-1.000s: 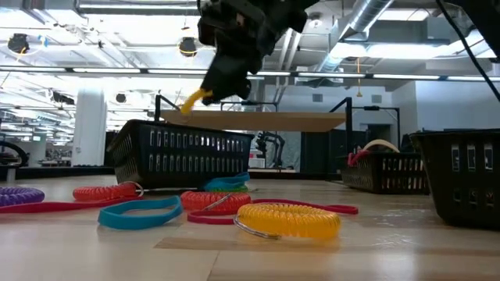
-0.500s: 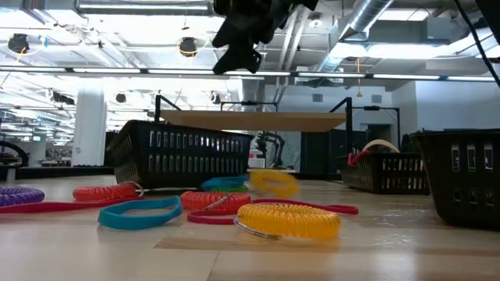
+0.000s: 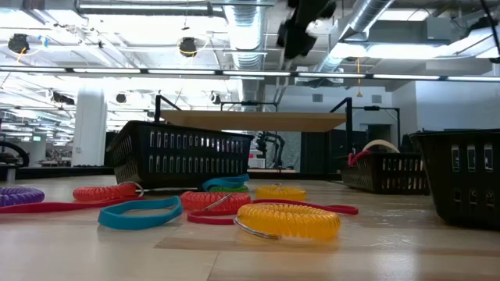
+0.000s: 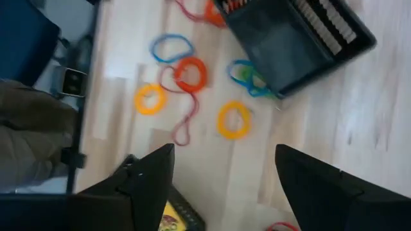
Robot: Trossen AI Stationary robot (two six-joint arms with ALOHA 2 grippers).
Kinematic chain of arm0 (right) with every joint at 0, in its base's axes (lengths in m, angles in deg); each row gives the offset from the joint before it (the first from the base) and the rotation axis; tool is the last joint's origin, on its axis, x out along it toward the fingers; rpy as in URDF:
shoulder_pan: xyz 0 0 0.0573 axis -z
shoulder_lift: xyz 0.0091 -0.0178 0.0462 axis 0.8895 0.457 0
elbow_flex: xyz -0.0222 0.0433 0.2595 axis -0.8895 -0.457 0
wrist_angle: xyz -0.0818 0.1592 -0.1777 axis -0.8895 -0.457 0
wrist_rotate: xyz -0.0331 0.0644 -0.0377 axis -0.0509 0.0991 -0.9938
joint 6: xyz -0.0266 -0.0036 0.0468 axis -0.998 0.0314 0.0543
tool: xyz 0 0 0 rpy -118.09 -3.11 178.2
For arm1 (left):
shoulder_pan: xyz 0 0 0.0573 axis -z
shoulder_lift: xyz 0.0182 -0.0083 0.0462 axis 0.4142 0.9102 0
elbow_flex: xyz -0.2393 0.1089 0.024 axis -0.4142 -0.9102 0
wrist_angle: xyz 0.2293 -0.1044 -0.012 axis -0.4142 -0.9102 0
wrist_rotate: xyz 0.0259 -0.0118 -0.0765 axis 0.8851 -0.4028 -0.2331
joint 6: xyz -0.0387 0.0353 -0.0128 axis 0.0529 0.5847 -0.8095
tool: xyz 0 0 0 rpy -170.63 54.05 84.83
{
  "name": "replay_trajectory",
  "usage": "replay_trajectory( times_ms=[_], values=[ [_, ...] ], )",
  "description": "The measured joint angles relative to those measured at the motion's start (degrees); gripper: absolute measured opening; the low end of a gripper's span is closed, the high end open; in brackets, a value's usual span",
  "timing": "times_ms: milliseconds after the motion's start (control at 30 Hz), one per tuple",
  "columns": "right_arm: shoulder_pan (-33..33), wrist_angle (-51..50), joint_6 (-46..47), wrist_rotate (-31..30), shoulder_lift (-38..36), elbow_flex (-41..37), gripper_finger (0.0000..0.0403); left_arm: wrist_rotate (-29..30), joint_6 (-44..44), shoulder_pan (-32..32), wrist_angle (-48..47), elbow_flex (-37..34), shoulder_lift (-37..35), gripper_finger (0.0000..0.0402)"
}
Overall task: Pick & Place Office Desk Supplies
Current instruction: Put the violet spring keychain into the left black bin
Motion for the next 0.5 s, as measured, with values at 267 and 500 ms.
replay_trajectory(
  times_ms=[267,500],
  values=[
    [-2.0,0.2,5.1,-4.7,-10.5,-6.4,0.0265,-18.2,-22.9,4.3,-26.8,-0.1,7.9,0.0],
    [-1.4,0.5,9.2,-8.2,-17.5,-12.2,0.0265,-23.7,-18.6,3.2,-30.4,-0.1,13.4,0.0001]
  ],
)
